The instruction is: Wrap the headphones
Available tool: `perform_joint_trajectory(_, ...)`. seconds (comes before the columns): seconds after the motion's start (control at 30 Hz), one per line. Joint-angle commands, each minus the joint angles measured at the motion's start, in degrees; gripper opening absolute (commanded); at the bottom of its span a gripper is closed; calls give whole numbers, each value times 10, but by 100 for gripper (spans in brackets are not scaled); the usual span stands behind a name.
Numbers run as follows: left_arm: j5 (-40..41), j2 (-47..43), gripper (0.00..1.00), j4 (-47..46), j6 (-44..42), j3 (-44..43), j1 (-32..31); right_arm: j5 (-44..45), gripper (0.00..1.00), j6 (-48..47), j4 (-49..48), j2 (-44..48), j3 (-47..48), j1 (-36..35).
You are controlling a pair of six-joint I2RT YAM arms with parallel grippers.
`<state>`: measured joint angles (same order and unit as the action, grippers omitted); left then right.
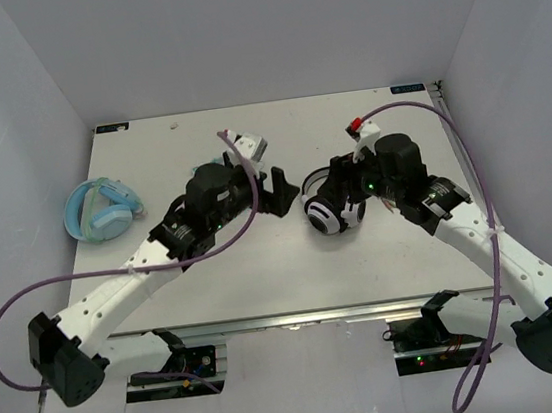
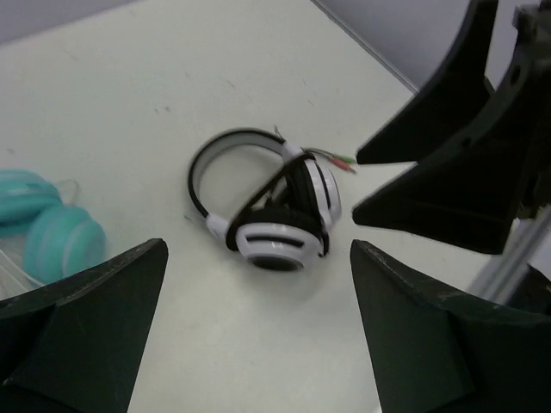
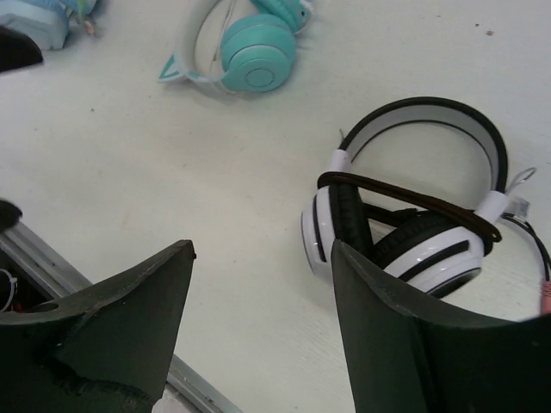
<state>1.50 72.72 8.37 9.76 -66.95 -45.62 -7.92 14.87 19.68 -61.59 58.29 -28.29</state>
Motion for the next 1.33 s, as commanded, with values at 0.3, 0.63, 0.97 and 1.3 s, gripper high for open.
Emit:
perform_joint_trajectory(0.3,-82,-300,98,-51,149,316,-11,132,91,8,-87,73,-141,-181)
perform_joint_trajectory(0.63,-74,-316,98,-79,150,343,-21,141,90,9,-124,98,-176,-182)
perform_joint_trajectory(0.97,-80,-319,98,-78,150,343,-21,160,90,20,-128,153,-186,-182)
perform_joint_trajectory(1.3,-80,-327,98,-75,149,340,-21,168,90,15,-143,181,-201,-182)
